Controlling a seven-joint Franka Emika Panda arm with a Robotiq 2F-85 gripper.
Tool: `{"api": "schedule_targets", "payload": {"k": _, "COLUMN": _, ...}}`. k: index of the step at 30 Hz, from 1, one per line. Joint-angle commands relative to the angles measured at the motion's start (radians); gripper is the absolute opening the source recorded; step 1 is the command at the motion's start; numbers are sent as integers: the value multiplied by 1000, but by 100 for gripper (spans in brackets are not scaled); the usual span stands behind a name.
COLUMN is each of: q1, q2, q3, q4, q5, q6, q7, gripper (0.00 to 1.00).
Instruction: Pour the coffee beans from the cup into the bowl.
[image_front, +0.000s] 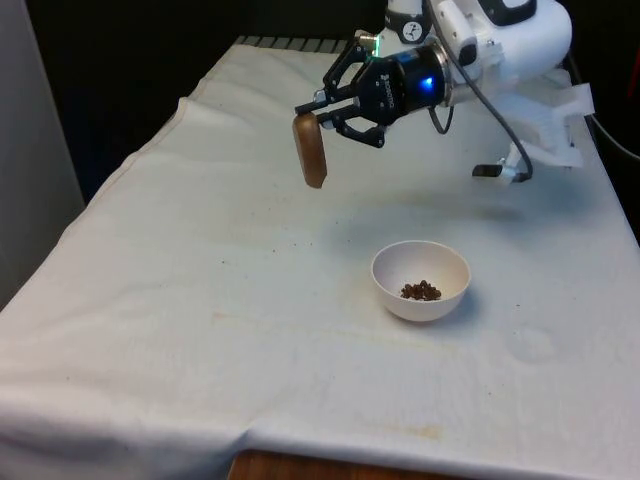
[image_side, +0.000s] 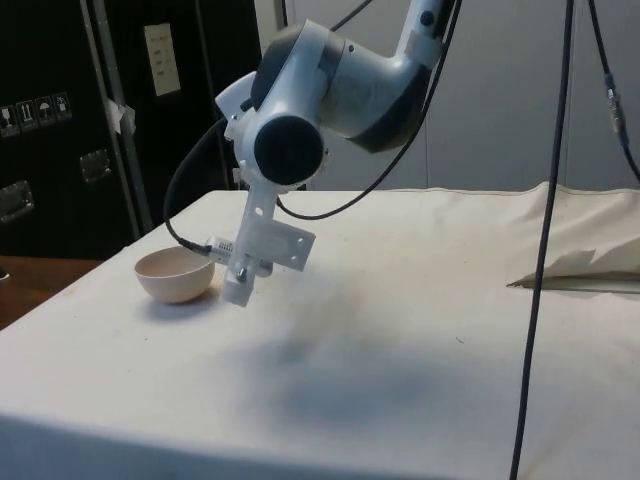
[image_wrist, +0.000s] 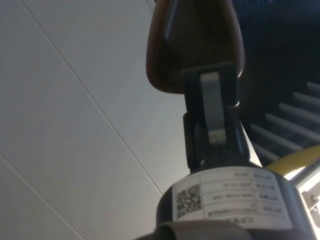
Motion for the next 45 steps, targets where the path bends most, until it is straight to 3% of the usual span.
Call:
{"api": "schedule_targets", "payload": {"k": 1, "q1": -8, "q2": -13, "q3": -2, "q4": -12, "q5": -6, "q6": 24, "q7": 10, "gripper": 0}}
{"api": "schedule_targets", "payload": {"k": 6, "q1": -10, "q2": -26, "q3": -28, "q4": -29, "q5": -12, "q6": 57, "q7": 29, "gripper": 0}}
{"api": "schedule_targets", "payload": {"k": 7, "q1": -1, "q2": -18, "q3": -29, "q4": -21, "q5": -1, "q6": 34, "q7": 23, "gripper": 0}}
{"api": "schedule_targets", "payload": {"k": 8, "q1": -10, "q2": -28, "q3": -33, "q4": -30, "q5": -13, "q6": 63, "q7": 32, "gripper": 0}}
{"api": "schedule_targets", "payload": {"k": 13, "q1": -9, "q2": -36, "q3": -59, "q4": -35, "q5": -10, "q6": 99, "q7": 43, "gripper": 0}}
{"api": "schedule_targets", "payload": {"k": 15, "q1": -8, "q2": -38, "q3": -65, "q4": -36, "q5": -6, "q6": 105, "q7": 45, "gripper": 0}}
{"api": "schedule_targets", "payload": {"k": 16, "q1": -1, "q2": -28, "q3": -68, "q4": -27, "q5": -2, "q6": 87, "q7": 40, "gripper": 0}}
{"api": "schedule_targets", "payload": {"k": 17, "q1": -9, "q2": -39, "q3": -68, "q4": -37, "q5": -4, "q6": 108, "q7": 46, "gripper": 0}}
{"api": "schedule_targets", "payload": {"k": 23, "q1": -11, "q2": -51, "q3": -87, "q4": -47, "q5": 0, "q6": 130, "q7": 56, "gripper": 0}}
{"api": "schedule_targets", "payload": {"k": 24, "q1": -3, "q2": -39, "q3": -88, "q4": -37, "q5": 1, "q6": 108, "q7": 51, "gripper": 0}}
{"api": "schedule_targets", "payload": {"k": 25, "q1": -11, "q2": -52, "q3": -90, "q4": -49, "q5": 0, "q6": 133, "q7": 58, "gripper": 0}}
{"api": "schedule_targets", "payload": {"k": 29, "q1": -10, "q2": -63, "q3": -105, "q4": -60, "q5": 0, "q6": 150, "q7": 65, "gripper": 0}}
{"api": "schedule_targets", "payload": {"k": 32, "q1": -10, "q2": -68, "q3": -111, "q4": -65, "q5": 1, "q6": 156, "q7": 69, "gripper": 0}}
{"api": "schedule_targets", "payload": {"k": 33, "q1": -3, "q2": -58, "q3": -112, "q4": -57, "q5": 2, "q6": 135, "q7": 65, "gripper": 0}}
{"api": "schedule_targets", "payload": {"k": 34, "q1": -10, "q2": -70, "q3": -113, "q4": -67, "q5": 2, "q6": 158, "q7": 71, "gripper": 0}}
{"api": "schedule_targets", "payload": {"k": 35, "q1": -9, "q2": -71, "q3": -115, "q4": -69, "q5": 3, "q6": 161, "q7": 72, "gripper": 0}}
{"api": "schedule_targets", "payload": {"k": 45, "q1": -3, "q2": -67, "q3": -117, "q4": -61, "q5": 74, "q6": 145, "q7": 71, "gripper": 0}}
